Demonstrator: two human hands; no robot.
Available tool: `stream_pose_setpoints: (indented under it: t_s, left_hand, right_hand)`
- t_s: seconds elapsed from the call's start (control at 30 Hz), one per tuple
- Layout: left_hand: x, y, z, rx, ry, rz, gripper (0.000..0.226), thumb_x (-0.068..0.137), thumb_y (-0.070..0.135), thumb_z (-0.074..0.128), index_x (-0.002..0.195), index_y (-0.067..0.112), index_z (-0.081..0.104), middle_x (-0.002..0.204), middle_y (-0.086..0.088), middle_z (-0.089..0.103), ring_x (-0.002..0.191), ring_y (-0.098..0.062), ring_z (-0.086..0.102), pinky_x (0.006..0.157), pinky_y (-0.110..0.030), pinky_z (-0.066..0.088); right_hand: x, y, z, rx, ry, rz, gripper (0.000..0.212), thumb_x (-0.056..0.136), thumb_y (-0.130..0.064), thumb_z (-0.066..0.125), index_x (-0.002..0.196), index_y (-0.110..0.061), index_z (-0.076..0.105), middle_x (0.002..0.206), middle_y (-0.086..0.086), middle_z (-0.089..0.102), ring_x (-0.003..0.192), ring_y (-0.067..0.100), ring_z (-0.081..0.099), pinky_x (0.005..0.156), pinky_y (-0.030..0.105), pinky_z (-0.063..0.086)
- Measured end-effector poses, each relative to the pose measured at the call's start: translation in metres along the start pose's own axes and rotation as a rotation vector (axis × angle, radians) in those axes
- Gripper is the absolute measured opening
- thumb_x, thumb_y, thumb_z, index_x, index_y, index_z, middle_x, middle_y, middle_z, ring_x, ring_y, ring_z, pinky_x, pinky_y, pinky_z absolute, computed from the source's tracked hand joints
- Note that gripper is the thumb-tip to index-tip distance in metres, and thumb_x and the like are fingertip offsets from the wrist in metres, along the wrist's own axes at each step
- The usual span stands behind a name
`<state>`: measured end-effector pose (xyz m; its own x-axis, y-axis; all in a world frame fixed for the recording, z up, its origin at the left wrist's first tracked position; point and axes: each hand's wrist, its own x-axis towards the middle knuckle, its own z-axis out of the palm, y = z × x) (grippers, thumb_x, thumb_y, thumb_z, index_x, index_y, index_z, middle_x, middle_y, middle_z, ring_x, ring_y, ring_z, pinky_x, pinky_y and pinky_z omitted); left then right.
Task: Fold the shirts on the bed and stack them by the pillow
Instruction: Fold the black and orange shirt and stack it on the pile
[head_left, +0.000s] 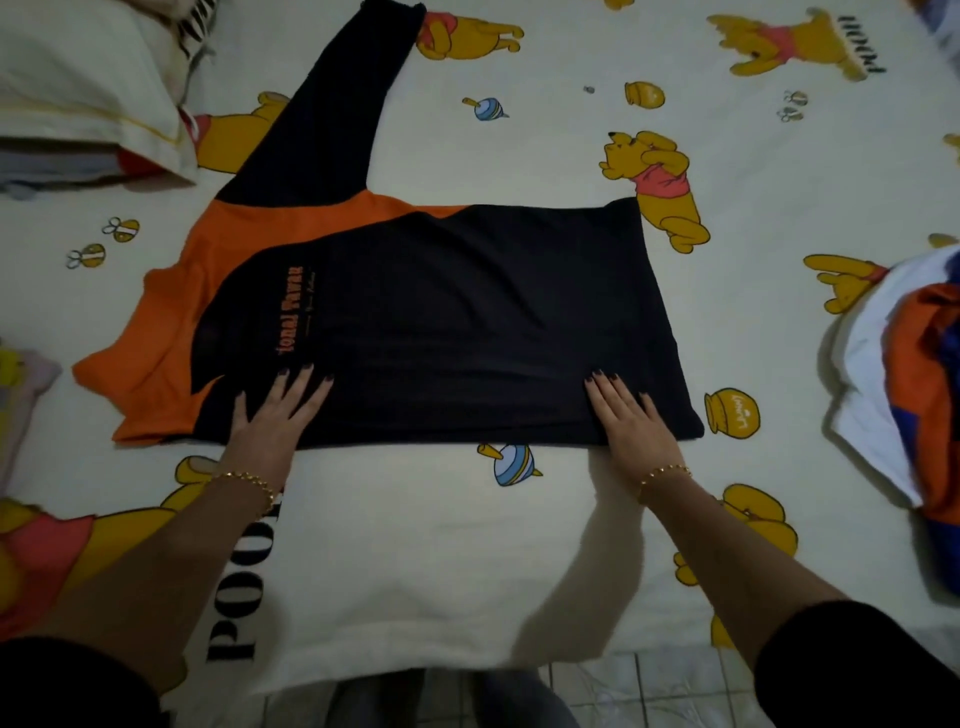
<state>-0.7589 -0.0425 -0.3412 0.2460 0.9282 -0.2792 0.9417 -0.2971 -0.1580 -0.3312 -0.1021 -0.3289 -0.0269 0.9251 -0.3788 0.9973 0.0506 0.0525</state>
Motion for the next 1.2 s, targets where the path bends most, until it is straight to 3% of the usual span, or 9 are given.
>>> stream_pose_setpoints:
  t_s: [0.13, 0.2, 0.37, 0.47, 0.6, 0.83, 0.93, 1.1, 1.2]
  left_hand:
    - [-0.047, 0.008, 0.017, 0.012, 0.039, 0.05, 0.115, 0.04, -0.03, 0.067, 0.142, 0.015, 0.039, 0.148, -0.01, 0.037, 0.132, -0.033, 0.041, 0.088, -0.064, 0.04]
    - [-0.074, 0.014, 0.02, -0.014, 0.032, 0.043, 0.114, 0.041, -0.031, 0.065, 0.141, 0.015, 0.04, 0.148, -0.01, 0.038, 0.131, -0.033, 0.041, 0.088, -0.064, 0.04]
    - [-0.114, 0.02, 0.022, -0.061, -0.078, 0.012, 0.104, 0.07, -0.017, 0.053, 0.148, 0.021, -0.004, 0.158, -0.003, -0.003, 0.146, -0.026, 0.007, 0.114, -0.05, 0.013]
    - [-0.121, 0.006, 0.023, -0.077, 0.021, -0.027, 0.104, 0.052, -0.016, 0.072, 0.145, 0.01, 0.033, 0.15, -0.019, 0.031, 0.136, -0.038, 0.03, 0.116, -0.042, 0.002]
    - [-0.127, -0.026, 0.013, -0.268, 0.2, -0.193, 0.075, 0.062, -0.013, 0.067, 0.132, 0.004, 0.048, 0.136, -0.018, 0.047, 0.127, -0.036, 0.041, 0.111, -0.054, 0.021]
    - [-0.12, -0.1, 0.015, -0.625, 0.334, -0.694, 0.045, 0.084, 0.007, 0.05, 0.129, 0.0, 0.046, 0.133, -0.019, 0.045, 0.122, -0.036, 0.042, 0.103, -0.05, 0.036]
    - [-0.105, -0.106, 0.012, -0.71, 0.323, -0.775, 0.047, 0.087, 0.015, 0.053, 0.131, -0.002, 0.044, 0.13, -0.021, 0.045, 0.118, -0.037, 0.045, 0.098, -0.046, 0.04]
    - [-0.077, -0.142, 0.02, -0.823, 0.282, -0.842, 0.056, 0.093, 0.024, 0.051, 0.141, 0.001, 0.034, 0.141, -0.02, 0.038, 0.131, -0.034, 0.035, 0.107, -0.042, 0.031]
    - [-0.061, -0.155, 0.023, -0.876, 0.207, -0.851, 0.065, 0.092, 0.035, 0.054, 0.143, 0.002, 0.031, 0.144, -0.019, 0.038, 0.133, -0.033, 0.033, 0.112, -0.042, 0.027]
  right_hand:
    - [-0.049, -0.006, 0.018, 0.029, -0.023, 0.024, 0.07, 0.096, -0.001, 0.027, 0.15, -0.018, -0.015, 0.158, -0.002, -0.016, 0.146, 0.017, -0.013, 0.118, 0.039, 0.0]
    - [-0.074, -0.01, 0.025, 0.04, -0.066, 0.015, 0.072, 0.095, 0.002, 0.027, 0.15, -0.018, -0.014, 0.158, -0.002, -0.016, 0.146, 0.017, -0.013, 0.118, 0.039, 0.0]
    - [-0.094, -0.024, 0.021, 0.122, -0.074, 0.014, 0.071, 0.091, 0.006, 0.027, 0.152, -0.015, -0.003, 0.16, 0.001, -0.008, 0.147, 0.017, -0.007, 0.119, 0.039, 0.001]
    - [-0.083, -0.046, 0.01, 0.23, 0.062, 0.02, 0.056, 0.095, 0.001, 0.033, 0.149, -0.008, 0.023, 0.157, 0.01, 0.017, 0.146, 0.026, 0.01, 0.119, 0.041, 0.009]
    - [-0.046, -0.104, -0.002, 0.287, 0.208, -0.082, 0.048, 0.086, 0.001, 0.052, 0.134, -0.003, 0.047, 0.138, 0.019, 0.046, 0.131, 0.035, 0.037, 0.114, 0.043, 0.028]
    - [0.039, -0.261, -0.047, 0.293, 0.289, -0.393, 0.038, 0.079, -0.006, 0.047, 0.114, -0.004, 0.061, 0.108, 0.014, 0.059, 0.104, 0.033, 0.054, 0.097, 0.045, 0.044]
    - [0.061, -0.3, -0.064, 0.275, 0.306, -0.45, 0.043, 0.082, -0.015, 0.034, 0.115, -0.008, 0.06, 0.11, 0.011, 0.058, 0.105, 0.031, 0.054, 0.097, 0.046, 0.043]
    - [0.113, -0.381, -0.102, 0.181, 0.242, -0.508, 0.043, 0.096, -0.019, 0.041, 0.138, -0.014, 0.04, 0.127, 0.009, 0.047, 0.115, 0.028, 0.045, 0.096, 0.046, 0.041]
    - [0.136, -0.406, -0.118, 0.21, 0.057, -0.472, 0.057, 0.099, -0.035, 0.04, 0.149, -0.017, 0.02, 0.131, 0.013, 0.044, 0.115, 0.031, 0.048, 0.089, 0.046, 0.046]
